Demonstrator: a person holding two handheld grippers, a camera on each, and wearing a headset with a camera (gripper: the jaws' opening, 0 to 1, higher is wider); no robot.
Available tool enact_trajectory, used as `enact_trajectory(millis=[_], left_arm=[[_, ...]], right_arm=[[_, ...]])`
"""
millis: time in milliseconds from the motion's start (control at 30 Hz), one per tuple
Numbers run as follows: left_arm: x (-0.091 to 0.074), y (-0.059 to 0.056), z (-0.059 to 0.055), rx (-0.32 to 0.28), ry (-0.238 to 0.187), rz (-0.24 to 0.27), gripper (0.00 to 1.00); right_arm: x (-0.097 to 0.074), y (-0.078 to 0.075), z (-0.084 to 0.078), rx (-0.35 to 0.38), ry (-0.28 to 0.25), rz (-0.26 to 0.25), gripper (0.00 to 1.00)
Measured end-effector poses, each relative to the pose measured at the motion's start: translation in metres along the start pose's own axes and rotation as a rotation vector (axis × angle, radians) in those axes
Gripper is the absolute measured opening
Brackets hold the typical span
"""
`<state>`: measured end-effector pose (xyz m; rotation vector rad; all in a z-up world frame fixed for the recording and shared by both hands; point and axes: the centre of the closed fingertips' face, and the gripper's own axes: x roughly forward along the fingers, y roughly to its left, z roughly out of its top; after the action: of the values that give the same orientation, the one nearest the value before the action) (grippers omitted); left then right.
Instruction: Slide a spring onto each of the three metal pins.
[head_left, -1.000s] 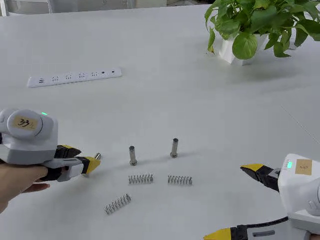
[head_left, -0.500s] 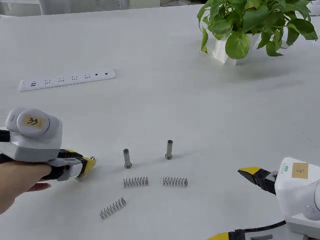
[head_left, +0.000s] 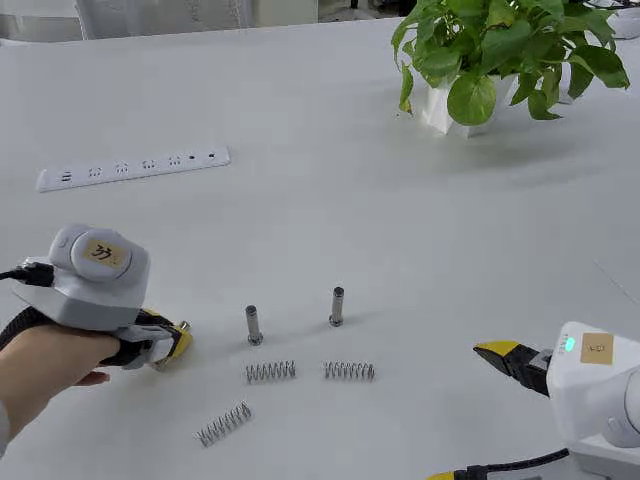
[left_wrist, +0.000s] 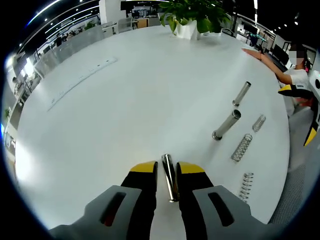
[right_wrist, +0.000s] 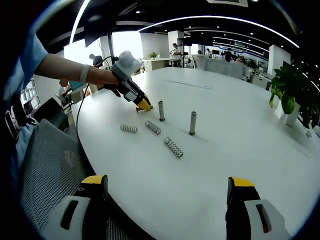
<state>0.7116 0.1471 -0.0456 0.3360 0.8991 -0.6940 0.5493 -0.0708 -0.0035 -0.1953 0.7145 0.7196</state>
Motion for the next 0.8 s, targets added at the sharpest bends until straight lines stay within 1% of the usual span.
enact_trajectory(millis=[67, 133, 200, 367, 533, 633, 800], left_arm=[[-0.0002, -0.0007, -0.0001, 0.007, 0.006, 0.011, 0.12], [0.0001, 0.0003, -0.0001, -0.004, 0.016, 0.02, 0.11], [0.0003, -0.0005, 0.0, 0.005, 0.026, 0.026, 0.11], [0.0012, 0.0006, -0.0004, -0.008, 0.051, 0.034, 0.08], [0.0019, 0.0017, -0.0008, -0.031, 0.061, 0.037, 0.06], [0.002, 0.0019, -0.0008, -0.035, 0.054, 0.042, 0.05], [0.0015, 0.0022, -0.0015, -0.074, 0.019, 0.05, 0.05]], right_arm=[[0.0013, 0.0008, 0.0008, 0.002, -0.003, 0.004, 0.99], [0.0027, 0.0012, 0.0017, -0.005, -0.005, 0.001, 0.99], [0.0038, 0.0029, 0.0034, -0.008, -0.009, 0.003, 0.99], [0.004, 0.0039, 0.0051, -0.015, -0.012, 0.004, 0.99], [0.002, 0.0033, 0.0039, -0.018, -0.009, 0.001, 0.99], [0.0003, 0.0026, 0.0034, -0.018, -0.009, -0.002, 0.99], [-0.001, 0.0025, 0.0025, -0.011, -0.014, -0.006, 0.99]])
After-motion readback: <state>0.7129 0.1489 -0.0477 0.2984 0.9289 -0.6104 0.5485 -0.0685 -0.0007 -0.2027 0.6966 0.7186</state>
